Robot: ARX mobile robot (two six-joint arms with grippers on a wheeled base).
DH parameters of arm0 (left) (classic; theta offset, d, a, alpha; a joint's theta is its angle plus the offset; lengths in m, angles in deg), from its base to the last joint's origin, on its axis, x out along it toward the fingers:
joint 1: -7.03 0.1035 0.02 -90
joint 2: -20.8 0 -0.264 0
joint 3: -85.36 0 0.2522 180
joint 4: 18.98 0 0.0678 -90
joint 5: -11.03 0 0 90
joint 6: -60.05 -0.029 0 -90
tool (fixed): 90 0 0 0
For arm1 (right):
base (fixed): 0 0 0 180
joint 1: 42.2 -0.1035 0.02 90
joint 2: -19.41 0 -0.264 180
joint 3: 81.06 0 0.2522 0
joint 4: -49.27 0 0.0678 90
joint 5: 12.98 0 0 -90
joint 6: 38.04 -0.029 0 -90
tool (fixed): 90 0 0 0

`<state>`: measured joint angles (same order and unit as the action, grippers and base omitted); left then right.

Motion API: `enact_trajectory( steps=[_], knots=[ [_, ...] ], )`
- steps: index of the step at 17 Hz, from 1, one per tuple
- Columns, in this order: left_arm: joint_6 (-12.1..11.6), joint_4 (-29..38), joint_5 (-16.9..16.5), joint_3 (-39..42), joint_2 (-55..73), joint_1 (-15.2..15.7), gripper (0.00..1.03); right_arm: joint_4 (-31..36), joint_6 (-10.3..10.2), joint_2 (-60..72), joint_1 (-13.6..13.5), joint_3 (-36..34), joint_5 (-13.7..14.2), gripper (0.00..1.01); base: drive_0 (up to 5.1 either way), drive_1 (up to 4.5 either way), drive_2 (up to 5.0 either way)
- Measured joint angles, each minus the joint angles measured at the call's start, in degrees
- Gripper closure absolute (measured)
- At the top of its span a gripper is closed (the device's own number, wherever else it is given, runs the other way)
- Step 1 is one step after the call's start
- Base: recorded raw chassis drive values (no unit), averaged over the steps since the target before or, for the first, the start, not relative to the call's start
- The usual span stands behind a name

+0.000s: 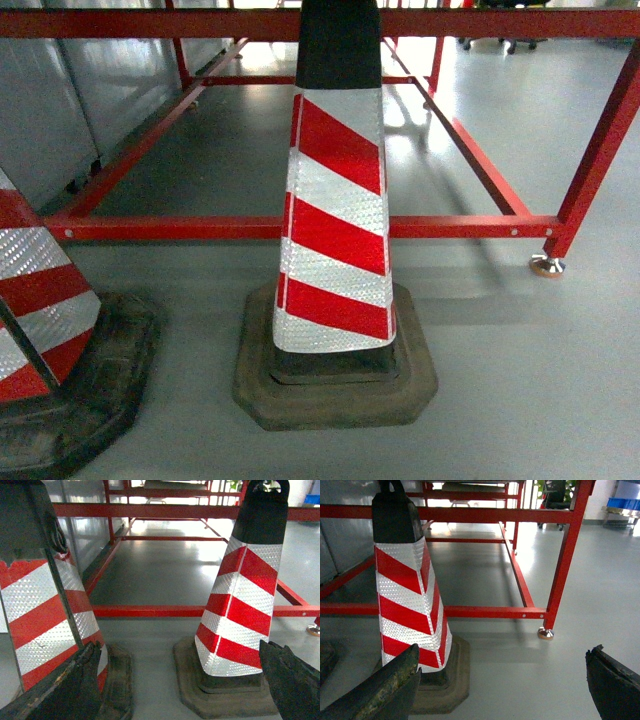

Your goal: Place box next to blue box on left shelf

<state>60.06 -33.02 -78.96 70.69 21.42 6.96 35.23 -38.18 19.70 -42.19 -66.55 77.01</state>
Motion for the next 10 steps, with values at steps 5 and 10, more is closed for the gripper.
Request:
enact_trajectory(
  steps=[5,10],
  knots=[
    [0.0,0.0,0.0,0.0,0.0,0.0,0.05,0.0,0.0,0.0,0.0,0.0,0.0,0.03,0.0,0.00,0.0],
    [0.0,0.0,0.0,0.0,0.0,0.0,0.05,0.0,0.0,0.0,0.0,0.0,0.0,0.03,0.0,0.00,0.0]
  ],
)
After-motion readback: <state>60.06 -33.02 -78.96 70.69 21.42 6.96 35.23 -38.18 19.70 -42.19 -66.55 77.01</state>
